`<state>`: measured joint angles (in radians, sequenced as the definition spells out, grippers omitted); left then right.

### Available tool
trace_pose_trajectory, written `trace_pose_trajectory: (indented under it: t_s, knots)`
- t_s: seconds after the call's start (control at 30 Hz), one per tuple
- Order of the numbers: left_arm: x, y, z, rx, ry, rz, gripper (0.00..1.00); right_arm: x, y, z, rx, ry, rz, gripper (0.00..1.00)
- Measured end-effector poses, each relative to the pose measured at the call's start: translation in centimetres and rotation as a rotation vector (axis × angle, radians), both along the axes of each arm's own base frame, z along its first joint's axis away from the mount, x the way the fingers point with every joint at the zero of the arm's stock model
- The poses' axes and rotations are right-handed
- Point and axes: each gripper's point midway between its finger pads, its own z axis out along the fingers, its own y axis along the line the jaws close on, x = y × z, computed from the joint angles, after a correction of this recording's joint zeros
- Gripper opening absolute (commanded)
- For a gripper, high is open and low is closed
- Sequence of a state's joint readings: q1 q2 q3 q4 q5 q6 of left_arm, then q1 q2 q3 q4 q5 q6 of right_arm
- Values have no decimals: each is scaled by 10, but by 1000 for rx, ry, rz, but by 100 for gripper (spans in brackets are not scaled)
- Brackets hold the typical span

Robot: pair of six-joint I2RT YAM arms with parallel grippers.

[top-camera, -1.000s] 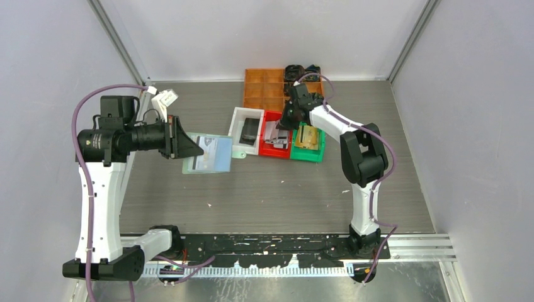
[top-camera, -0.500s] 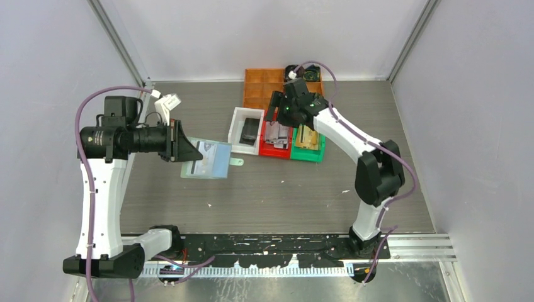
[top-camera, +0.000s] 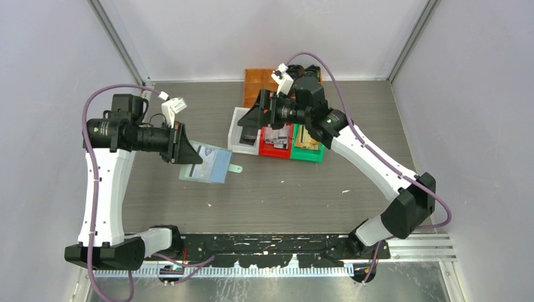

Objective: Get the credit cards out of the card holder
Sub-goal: Place the credit card in the storage box, then remove the credit card from the card holder.

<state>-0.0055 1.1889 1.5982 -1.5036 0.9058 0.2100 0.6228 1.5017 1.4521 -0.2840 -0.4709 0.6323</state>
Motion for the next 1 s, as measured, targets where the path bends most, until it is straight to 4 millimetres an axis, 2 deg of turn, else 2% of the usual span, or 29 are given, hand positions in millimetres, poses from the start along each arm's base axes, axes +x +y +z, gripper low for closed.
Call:
trace_pose_trajectory:
  t_s: [0.2, 0.33, 0.6, 0.8, 0.87, 1.0]
  knots:
    - [-6, -2, 0, -11, -2, -39, 0, -54, 29, 21, 103, -43, 236, 100]
    - [-11, -2, -3, -13, 21, -69, 0, -80, 42, 26, 142, -66, 345, 100]
    - [14, -1, -6, 1, -22, -136, 0, -94, 47, 18, 184, -76, 424, 98]
    - [15, -8, 9, -51, -71, -165, 0, -113, 57, 12, 185, -89, 476, 95]
    - [14, -11, 16, -74, -87, -174, 0, -114, 59, 10, 179, -105, 478, 95]
    - [11, -14, 23, -106, -95, -182, 0, -103, 57, -1, 122, -158, 433, 95]
